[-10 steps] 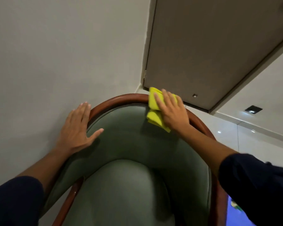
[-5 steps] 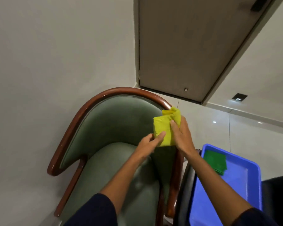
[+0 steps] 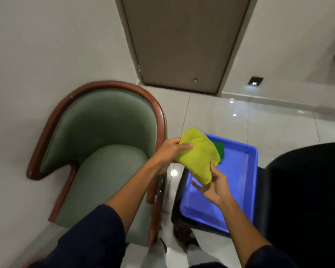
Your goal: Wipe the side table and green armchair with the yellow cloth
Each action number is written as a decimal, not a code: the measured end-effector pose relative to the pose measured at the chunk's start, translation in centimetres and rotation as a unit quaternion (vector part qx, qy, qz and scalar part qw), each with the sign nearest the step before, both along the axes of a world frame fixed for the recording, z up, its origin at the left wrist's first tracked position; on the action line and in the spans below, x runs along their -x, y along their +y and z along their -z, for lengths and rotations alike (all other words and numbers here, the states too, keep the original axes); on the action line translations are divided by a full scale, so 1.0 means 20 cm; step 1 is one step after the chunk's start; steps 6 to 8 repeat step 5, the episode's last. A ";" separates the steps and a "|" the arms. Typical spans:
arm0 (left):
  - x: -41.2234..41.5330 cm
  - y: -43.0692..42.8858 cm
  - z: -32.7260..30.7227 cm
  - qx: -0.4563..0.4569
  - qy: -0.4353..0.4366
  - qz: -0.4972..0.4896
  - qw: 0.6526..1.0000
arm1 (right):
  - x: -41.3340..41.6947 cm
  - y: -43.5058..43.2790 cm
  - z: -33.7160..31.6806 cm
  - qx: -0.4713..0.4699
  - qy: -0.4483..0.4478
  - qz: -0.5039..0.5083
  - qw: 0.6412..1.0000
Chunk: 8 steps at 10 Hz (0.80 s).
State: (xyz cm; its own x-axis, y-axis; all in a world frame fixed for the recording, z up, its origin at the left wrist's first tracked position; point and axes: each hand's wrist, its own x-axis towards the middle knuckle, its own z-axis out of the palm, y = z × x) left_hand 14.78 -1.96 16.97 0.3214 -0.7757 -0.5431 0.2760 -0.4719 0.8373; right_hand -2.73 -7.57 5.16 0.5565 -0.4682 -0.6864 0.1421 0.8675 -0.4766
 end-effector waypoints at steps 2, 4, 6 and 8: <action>0.36 0.07 0.54 -0.171 -0.227 0.129 0.950 | 0.52 -0.05 0.26 0.076 0.262 -0.075 0.959; 0.70 0.24 0.96 -0.209 -0.310 0.261 0.890 | 0.74 0.03 0.50 0.310 0.506 -0.271 0.758; 0.68 0.32 0.90 -0.149 -0.408 0.295 0.851 | 0.74 0.08 0.45 0.370 0.545 -0.368 0.657; 0.68 0.32 0.90 -0.149 -0.408 0.295 0.851 | 0.74 0.08 0.45 0.370 0.545 -0.368 0.657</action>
